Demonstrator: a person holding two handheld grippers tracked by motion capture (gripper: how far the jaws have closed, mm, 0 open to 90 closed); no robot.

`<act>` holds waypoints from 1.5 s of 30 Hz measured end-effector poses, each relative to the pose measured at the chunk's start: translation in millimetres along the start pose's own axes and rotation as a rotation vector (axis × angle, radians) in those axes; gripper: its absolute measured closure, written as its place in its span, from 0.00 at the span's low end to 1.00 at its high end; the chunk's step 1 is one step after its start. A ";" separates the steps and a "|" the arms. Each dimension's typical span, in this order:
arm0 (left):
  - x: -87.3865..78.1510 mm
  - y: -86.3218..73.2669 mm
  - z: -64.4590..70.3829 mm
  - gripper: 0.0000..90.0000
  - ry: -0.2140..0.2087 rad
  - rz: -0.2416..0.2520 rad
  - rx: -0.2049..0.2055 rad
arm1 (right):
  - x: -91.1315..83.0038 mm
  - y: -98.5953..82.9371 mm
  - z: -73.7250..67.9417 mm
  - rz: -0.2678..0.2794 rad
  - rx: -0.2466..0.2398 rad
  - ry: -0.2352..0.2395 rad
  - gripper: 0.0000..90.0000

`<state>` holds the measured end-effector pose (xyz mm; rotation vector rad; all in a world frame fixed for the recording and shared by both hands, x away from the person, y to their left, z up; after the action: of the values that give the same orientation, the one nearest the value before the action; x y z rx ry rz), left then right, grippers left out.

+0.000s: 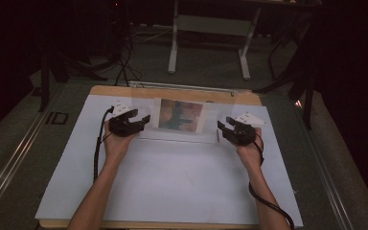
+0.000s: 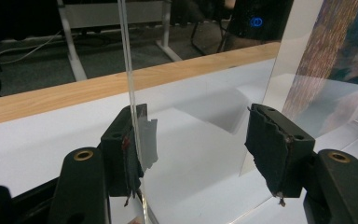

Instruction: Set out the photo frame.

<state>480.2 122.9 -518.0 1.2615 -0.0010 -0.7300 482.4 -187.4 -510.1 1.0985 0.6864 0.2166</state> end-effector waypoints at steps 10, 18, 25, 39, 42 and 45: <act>-9.4 -7.8 2.3 0.43 -0.018 0.003 -0.027 | -13.7 3.5 -8.4 0.020 0.005 -0.005 0.61; -17.1 -9.0 5.3 0.43 -0.018 -0.006 -0.047 | -21.2 4.0 -14.9 0.024 0.018 0.000 0.62; -20.6 -11.1 9.4 0.42 -0.008 -0.017 -0.044 | -24.8 -2.8 -19.0 0.016 0.036 0.007 0.62; -31.7 -19.4 18.7 0.42 0.012 -0.027 -0.081 | -31.7 -1.3 -19.3 0.027 0.036 0.021 0.60; -33.7 -19.4 20.1 0.42 0.017 -0.029 -0.086 | -33.6 -1.6 -20.3 0.029 0.040 0.024 0.60; -35.2 -20.2 21.9 0.42 0.022 -0.032 -0.086 | -34.8 -3.8 -21.3 0.027 0.045 0.029 0.60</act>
<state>434.4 119.3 -514.5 1.1898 0.0676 -0.7365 441.8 -190.2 -505.3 1.1503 0.7050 0.2418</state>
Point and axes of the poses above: each handheld gripper's, and its own axes: x roughly forward along the jaws, y roughly out of its top, z roughly to its right, the point moved 10 cm from there along x, roughly forward along the jaws, and after that the axes turned 15 degrees about -x, right-handed, at the moved point
